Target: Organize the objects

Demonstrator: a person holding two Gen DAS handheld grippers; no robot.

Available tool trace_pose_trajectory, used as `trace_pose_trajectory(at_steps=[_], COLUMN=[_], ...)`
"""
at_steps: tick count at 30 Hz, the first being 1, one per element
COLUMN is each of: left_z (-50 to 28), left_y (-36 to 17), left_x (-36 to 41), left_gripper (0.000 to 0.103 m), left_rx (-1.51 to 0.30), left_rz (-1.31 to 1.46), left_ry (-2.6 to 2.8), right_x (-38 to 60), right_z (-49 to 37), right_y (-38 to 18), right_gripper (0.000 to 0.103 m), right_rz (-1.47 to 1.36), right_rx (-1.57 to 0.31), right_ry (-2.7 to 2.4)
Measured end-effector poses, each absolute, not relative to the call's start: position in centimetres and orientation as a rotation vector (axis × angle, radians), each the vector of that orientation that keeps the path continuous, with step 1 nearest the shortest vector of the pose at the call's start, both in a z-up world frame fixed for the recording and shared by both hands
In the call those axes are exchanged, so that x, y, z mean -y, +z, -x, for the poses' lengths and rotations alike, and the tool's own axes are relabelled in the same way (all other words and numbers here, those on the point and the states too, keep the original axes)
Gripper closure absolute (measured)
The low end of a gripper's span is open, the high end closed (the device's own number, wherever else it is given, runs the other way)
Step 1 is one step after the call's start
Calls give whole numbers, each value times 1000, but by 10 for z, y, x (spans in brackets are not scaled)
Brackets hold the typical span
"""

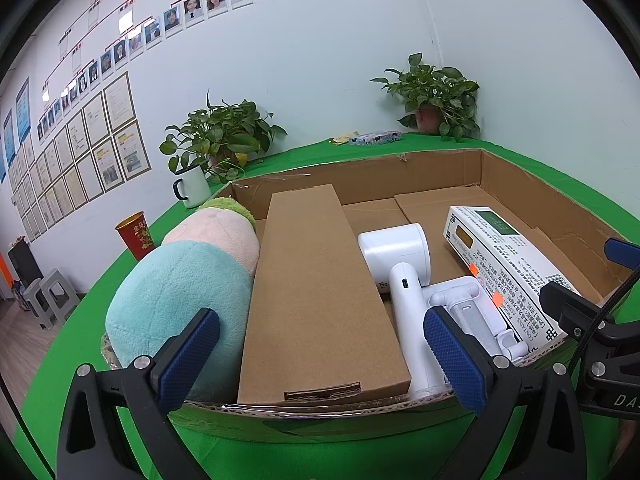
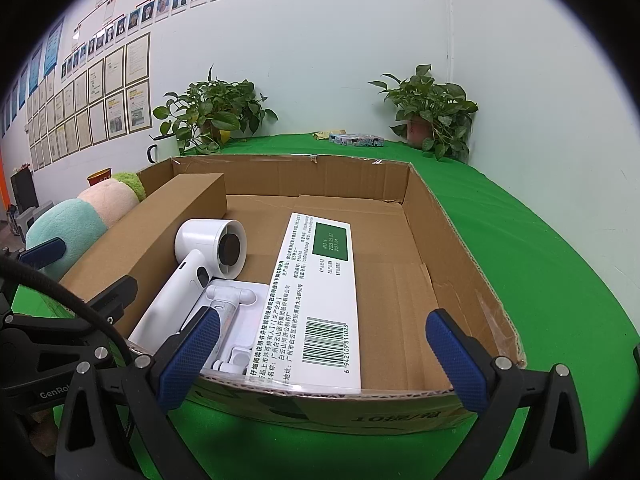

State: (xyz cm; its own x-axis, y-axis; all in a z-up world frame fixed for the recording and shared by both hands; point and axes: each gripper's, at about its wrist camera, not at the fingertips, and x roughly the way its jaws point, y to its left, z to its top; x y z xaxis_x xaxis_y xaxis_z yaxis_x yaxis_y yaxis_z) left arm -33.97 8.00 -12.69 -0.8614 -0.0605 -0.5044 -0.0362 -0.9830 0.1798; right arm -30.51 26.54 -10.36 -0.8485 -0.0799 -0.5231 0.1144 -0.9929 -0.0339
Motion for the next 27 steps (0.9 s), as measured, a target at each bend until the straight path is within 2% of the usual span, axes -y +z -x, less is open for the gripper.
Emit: trace_pose_trajectory(at_steps=[27], left_z=[346], left_y=[-132], left_x=[-77], left_gripper=[0], left_rx=[275], left_rz=[-842], left_ry=[-3028], right_x=[-266], right_z=[305], right_y=[-103], right_gripper=[1], right_rz=[-821], right_rx=[-92], right_ry=[-2923])
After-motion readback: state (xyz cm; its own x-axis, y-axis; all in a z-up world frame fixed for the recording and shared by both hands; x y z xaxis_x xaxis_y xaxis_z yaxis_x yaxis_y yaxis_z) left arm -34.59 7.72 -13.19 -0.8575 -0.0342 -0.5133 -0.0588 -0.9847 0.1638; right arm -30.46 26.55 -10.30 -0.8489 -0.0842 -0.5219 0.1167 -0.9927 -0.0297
